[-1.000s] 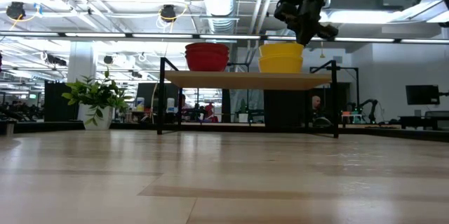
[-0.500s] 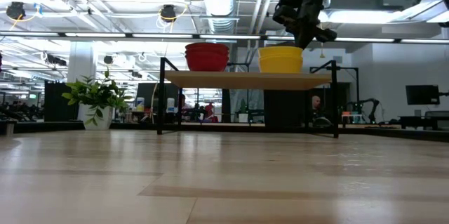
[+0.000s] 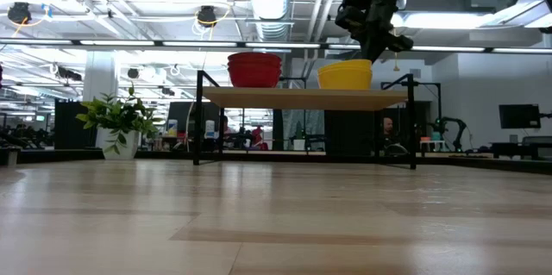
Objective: Pick & Place Mini bowls
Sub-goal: Stack the yellow bowl on the yellow bowls on the shelf
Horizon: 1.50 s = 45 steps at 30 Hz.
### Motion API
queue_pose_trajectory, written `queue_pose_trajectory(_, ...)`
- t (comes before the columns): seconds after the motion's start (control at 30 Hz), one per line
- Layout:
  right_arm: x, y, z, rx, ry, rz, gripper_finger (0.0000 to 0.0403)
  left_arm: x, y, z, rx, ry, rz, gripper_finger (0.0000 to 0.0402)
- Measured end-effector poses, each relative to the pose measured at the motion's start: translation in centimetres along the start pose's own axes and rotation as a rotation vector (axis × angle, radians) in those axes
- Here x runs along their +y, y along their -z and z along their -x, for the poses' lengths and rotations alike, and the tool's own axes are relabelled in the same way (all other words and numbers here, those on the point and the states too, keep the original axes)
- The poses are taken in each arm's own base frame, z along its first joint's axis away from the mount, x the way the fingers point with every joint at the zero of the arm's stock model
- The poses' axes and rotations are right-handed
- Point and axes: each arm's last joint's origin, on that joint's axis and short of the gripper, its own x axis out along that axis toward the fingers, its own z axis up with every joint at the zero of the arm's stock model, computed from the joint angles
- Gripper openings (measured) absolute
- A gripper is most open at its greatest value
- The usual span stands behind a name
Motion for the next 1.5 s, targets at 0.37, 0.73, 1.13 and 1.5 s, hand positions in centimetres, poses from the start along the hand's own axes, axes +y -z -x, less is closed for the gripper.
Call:
queue_pose_trajectory(0.37, -0.5, 0.3, 0.8, -0.013, 0.000, 0.013, 0.0063, 0.0, 0.0, 0.0, 0.000, 0.000, 0.000, 0.0214)
queue_pose_trajectory(0.73, 0.6, 1.4, 2.2, -0.062, -0.029, 0.059, 0.0043, 0.0, 0.0, 0.0, 0.000, 0.000, 0.000, 0.0214)
queue_pose_trajectory(1.13, 0.8, 0.3, -0.1, -0.005, -0.014, 0.101, 0.0001, 0.0, 0.0, 0.0, 0.000, 0.000, 0.003, 0.0214)
queue_pose_trajectory(1.5, 0.1, -0.1, -0.1, -0.011, -0.012, 0.083, 0.0000, 0.0, 0.0, 0.0, 0.000, 0.000, 0.003, 0.0214)
